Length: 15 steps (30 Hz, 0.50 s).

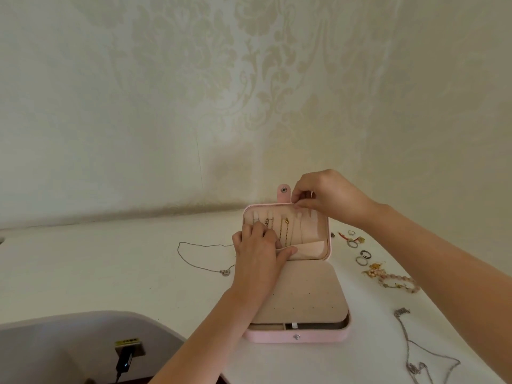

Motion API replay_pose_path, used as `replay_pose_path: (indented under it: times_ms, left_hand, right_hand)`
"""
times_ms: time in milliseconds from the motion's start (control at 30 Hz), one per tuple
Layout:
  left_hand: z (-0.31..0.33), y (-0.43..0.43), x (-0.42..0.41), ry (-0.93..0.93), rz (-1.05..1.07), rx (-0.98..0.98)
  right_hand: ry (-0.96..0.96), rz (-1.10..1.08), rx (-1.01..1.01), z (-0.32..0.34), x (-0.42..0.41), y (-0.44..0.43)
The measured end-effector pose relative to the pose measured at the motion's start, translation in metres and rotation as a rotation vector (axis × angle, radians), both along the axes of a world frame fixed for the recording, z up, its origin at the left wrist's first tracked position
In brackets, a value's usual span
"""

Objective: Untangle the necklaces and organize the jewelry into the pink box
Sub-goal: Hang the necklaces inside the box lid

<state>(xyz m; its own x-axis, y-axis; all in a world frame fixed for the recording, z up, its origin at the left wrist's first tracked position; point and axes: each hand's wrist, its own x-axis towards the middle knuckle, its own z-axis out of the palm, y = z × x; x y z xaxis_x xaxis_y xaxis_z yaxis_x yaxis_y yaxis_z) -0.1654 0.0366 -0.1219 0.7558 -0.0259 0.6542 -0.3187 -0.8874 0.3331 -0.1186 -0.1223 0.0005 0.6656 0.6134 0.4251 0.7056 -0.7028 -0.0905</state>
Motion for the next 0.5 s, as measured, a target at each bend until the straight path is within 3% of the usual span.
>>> replay_pose_path:
  times_ms: [300,500]
  left_hand:
    - [-0.003,0.001,0.002,-0.025,0.001,0.002]
    - [-0.004,0.0,0.003,-0.035,0.003,-0.008]
  right_hand:
    - [-0.072,0.045,-0.006,-0.013,0.007,-0.007]
    - [0.097,-0.083,0.357,-0.021,0.004,-0.012]
